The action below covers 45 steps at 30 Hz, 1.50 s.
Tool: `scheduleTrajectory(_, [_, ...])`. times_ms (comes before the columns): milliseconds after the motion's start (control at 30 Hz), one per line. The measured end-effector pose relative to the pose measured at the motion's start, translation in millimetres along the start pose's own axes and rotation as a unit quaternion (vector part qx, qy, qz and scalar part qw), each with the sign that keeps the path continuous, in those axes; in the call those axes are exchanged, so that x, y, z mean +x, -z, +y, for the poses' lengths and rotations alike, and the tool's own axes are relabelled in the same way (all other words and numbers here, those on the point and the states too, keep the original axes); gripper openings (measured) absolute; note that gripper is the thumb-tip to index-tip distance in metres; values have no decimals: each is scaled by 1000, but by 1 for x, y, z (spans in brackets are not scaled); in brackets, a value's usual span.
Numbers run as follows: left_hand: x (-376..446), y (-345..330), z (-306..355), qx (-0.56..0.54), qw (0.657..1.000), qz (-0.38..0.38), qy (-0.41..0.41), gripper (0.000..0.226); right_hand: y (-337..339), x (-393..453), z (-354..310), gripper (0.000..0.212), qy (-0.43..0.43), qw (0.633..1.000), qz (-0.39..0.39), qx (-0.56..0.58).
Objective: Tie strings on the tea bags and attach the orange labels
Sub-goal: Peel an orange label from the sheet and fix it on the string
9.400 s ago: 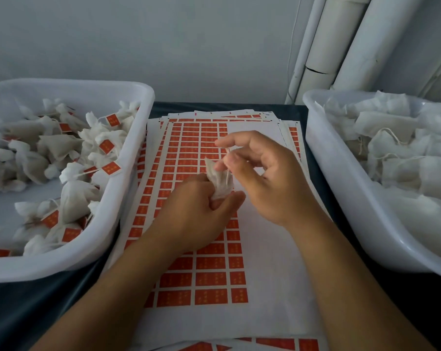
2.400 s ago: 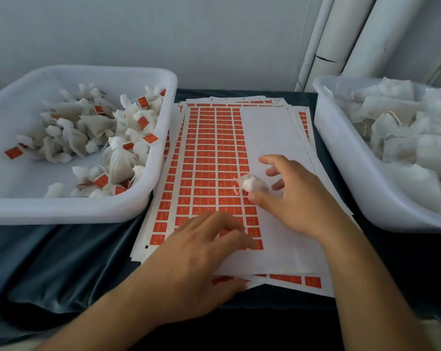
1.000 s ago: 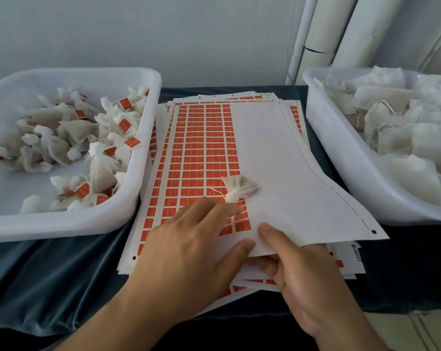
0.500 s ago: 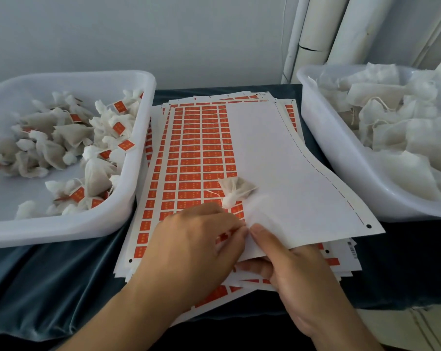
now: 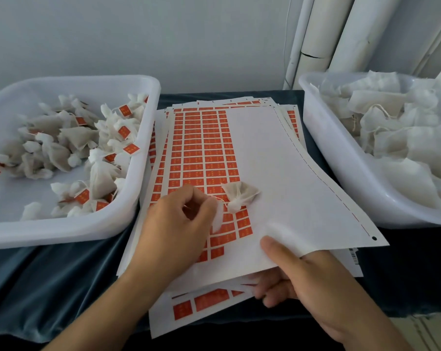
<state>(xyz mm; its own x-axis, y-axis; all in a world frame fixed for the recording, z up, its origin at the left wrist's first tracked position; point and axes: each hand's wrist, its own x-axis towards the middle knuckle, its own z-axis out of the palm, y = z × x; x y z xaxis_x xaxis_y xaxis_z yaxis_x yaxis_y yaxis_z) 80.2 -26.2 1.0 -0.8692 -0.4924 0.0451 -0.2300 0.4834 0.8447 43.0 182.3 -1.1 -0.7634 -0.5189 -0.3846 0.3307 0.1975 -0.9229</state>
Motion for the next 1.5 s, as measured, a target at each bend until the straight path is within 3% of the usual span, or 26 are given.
scheduleTrajectory(67, [4,3,1,-3,999,35,5,16,4,-7,-12,48,-34,985,-130,-104])
scheduleTrajectory(133, [4,4,4,35,996,75,-41,14,-4,-11,-17,33,-21,944,-236,-229])
scheduleTrajectory(233, [5,3,10,98,977,120,-150,14,-14,-12,-28,23,53,921,-279,-265])
scheduleTrajectory(300, [8,1,15,118,961,130,-212,13,-12,-13,-56,30,109,952,-219,-186])
scheduleTrajectory(333, [10,0,17,127,955,132,-234,13,-7,-9,-67,32,159,961,-144,-173])
scheduleTrajectory(400, [15,-1,22,151,944,137,-259,14,-2,13,-85,36,225,941,-6,-253])
scheduleTrajectory(433, [18,-1,25,163,940,140,-266,14,-1,25,-96,35,227,929,16,-292])
scheduleTrajectory(533, [26,-2,30,188,933,135,-274,17,-3,63,-104,25,204,931,-25,-301])
scheduleTrajectory(667, [34,-4,32,215,937,118,-250,28,-2,90,-105,22,205,934,-7,-293])
scheduleTrajectory(833, [39,-6,33,235,938,104,-230,29,1,108,-105,20,190,937,-39,-291])
scheduleTrajectory(1033, [41,-9,32,235,936,109,-238,24,0,123,-99,19,238,932,-1,-274])
scheduleTrajectory(1133, [40,-10,38,208,961,68,-169,34,1,132,-93,18,287,912,46,-289])
scheduleTrajectory(1267, [31,-7,32,160,985,-66,-16,26,13,145,-81,16,310,913,114,-242])
scheduleTrajectory(1500, [23,-8,22,80,976,-174,107,38,12,158,-57,13,281,926,127,-217])
